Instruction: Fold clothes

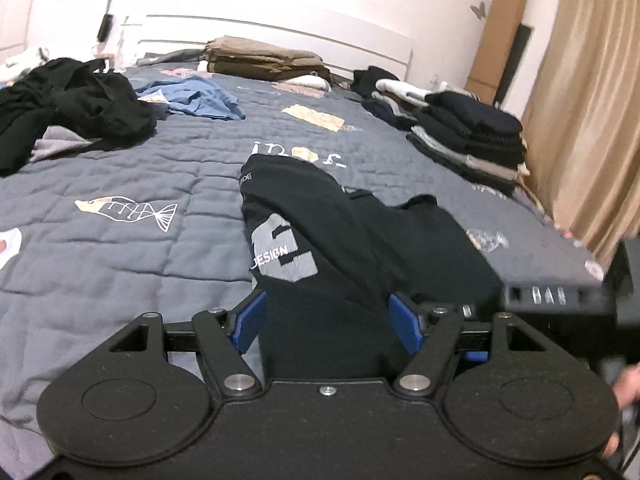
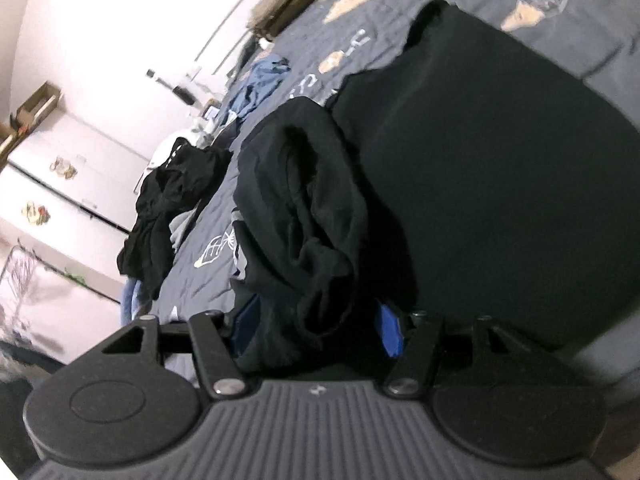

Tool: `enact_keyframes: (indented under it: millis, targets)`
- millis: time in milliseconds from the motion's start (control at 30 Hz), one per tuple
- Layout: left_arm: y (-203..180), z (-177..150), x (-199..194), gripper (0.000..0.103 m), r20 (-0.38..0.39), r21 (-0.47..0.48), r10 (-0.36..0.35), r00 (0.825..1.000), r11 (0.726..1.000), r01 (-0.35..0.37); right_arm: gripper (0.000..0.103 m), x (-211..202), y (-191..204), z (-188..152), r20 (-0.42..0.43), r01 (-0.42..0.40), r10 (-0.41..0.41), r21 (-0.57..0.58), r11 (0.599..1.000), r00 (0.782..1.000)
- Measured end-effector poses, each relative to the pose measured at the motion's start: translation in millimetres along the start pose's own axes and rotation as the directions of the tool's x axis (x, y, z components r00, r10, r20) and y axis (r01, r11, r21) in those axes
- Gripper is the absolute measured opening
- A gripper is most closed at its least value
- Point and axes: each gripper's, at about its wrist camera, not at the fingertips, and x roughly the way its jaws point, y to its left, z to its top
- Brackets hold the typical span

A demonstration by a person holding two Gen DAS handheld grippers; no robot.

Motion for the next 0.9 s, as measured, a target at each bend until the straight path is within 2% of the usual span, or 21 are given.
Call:
enact_keyframes:
  millis: [67,200,333,367,400,433,467,667,900]
  targets:
    - [-1,-4,1,0.066,-0.010,0.036,0.007,1.000,0.999,-0.007,0.061,6,-3,2,-0.001,0.003,-0.003,0.052,0.999,1.000]
    - [-9,-15,2,0.066,-0.024,0.169,0.044,0.999,0.985,-0.039,0.061,9,-8,3,0.046,-0.018,0.013,0.107,0.994,0.999]
    - [-7,-23,6,0.066,-0.059,0.197,0.045,0.997,0.980,-0.033,0.055,13,-6,3,0.065,-0.053,0.044,0.130,0.990,0.997]
    - [-7,-25,5,0.066,-0.061,0.205,0.046,0.997,0.978,-0.033,0.051,14,-4,2,0.064,-0.051,0.043,0.120,0.992,0.997]
    - [-9,-26,5,0.066,-0.059,0.220,0.049,0.997,0.975,-0.035,0.040,16,-2,2,0.066,-0.048,0.040,0.112,0.993,0.997]
    - [-12,-28,6,0.066,-0.052,0.248,0.056,0.997,0.968,-0.042,0.024,17,-2,2,0.072,-0.042,0.034,0.114,0.993,0.997]
    - [-16,-29,6,0.066,-0.044,0.276,0.063,0.997,0.960,-0.049,0.019,17,-3,3,0.076,-0.043,0.034,0.123,0.991,0.997]
    - [-37,-40,7,0.066,0.008,0.436,0.100,0.995,0.895,-0.093,0.015,6,0,6,0.124,-0.079,0.062,0.138,0.987,0.990]
    - [-62,-53,9,0.066,0.076,0.604,0.128,0.989,0.783,-0.148,0.014,-32,7,17,0.231,-0.137,0.108,0.111,0.984,0.967]
